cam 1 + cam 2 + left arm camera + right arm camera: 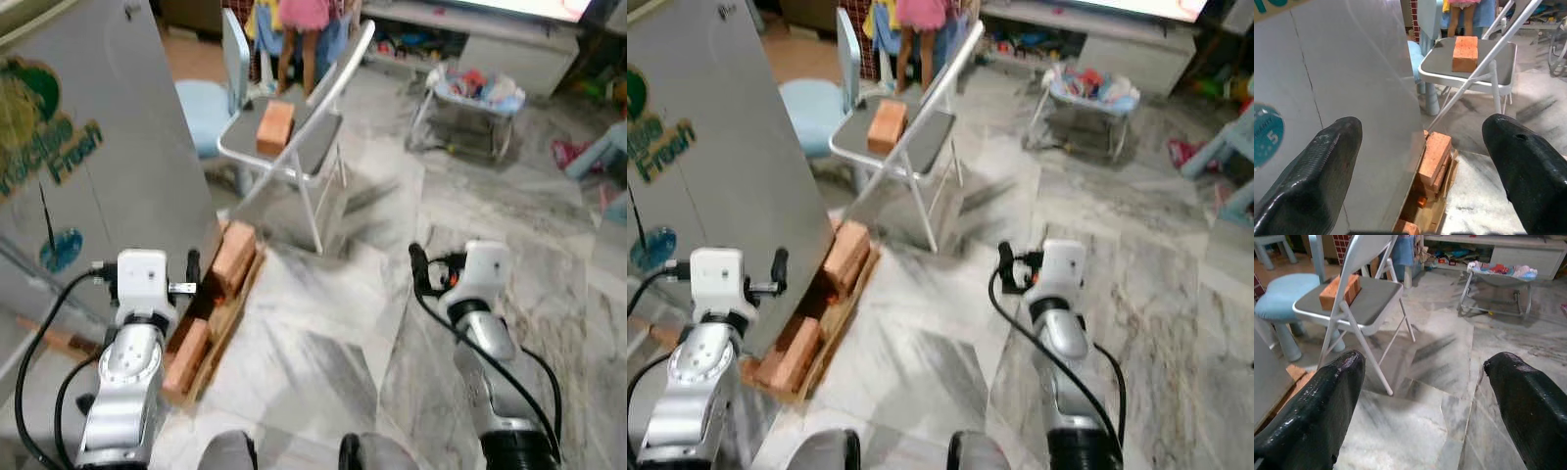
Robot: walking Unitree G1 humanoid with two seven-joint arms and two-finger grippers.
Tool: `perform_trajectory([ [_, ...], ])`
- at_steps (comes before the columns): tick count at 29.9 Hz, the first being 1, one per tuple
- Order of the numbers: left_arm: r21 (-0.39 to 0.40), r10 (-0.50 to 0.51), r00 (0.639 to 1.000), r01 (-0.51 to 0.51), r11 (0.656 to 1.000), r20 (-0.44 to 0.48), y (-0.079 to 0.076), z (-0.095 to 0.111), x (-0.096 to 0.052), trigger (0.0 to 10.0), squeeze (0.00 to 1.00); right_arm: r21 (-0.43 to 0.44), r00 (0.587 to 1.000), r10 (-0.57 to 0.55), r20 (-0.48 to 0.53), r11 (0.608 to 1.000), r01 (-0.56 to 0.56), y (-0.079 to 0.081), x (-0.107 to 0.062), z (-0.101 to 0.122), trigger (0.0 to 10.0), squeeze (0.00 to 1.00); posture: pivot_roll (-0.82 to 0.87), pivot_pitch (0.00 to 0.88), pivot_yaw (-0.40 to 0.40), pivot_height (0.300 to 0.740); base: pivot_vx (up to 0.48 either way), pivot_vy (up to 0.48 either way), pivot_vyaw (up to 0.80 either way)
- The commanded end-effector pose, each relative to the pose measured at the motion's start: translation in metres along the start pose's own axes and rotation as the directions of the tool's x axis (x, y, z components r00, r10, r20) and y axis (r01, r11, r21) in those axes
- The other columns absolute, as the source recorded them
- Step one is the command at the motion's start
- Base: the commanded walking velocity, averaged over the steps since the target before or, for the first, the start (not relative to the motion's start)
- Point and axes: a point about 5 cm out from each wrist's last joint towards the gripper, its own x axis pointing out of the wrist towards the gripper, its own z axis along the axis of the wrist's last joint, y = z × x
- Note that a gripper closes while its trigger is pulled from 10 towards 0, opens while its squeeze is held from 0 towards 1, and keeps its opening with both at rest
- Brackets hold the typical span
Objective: Restocking fridge
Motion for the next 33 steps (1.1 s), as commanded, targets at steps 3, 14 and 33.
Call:
perform_trajectory([
  [3, 0.013, -0.018, 1.0, 0.018, 1.0, -0.009, 0.0, -0.002, -0.002, 10.0, 0.0, 0.005, 1.0, -0.001, 0.007, 1.0, 0.001, 0.0, 0.0, 0.004, 10.0, 0.0, 0.08, 0.084, -0.03, 0.74, -0.264, 0.4, 0.0],
  [14, 0.089, -0.068, 0.996, 0.063, 0.994, 0.057, -0.002, 0.005, -0.004, 10.0, 0.0, -0.003, 1.0, -0.009, 0.022, 1.0, 0.009, -0.001, 0.005, 0.009, 10.0, 0.0, 0.09, 0.075, -0.035, 0.74, -0.088, 0.448, 0.0],
  [33, 0.008, -0.116, 0.992, 0.116, 0.993, 0.056, -0.008, 0.004, -0.005, 10.0, 0.0, 0.019, 0.999, -0.03, 0.043, 0.999, 0.029, 0.0, 0.011, 0.015, 10.0, 0.0, 0.1, 0.064, -0.036, 0.74, 0.0, 0.018, 0.0],
])
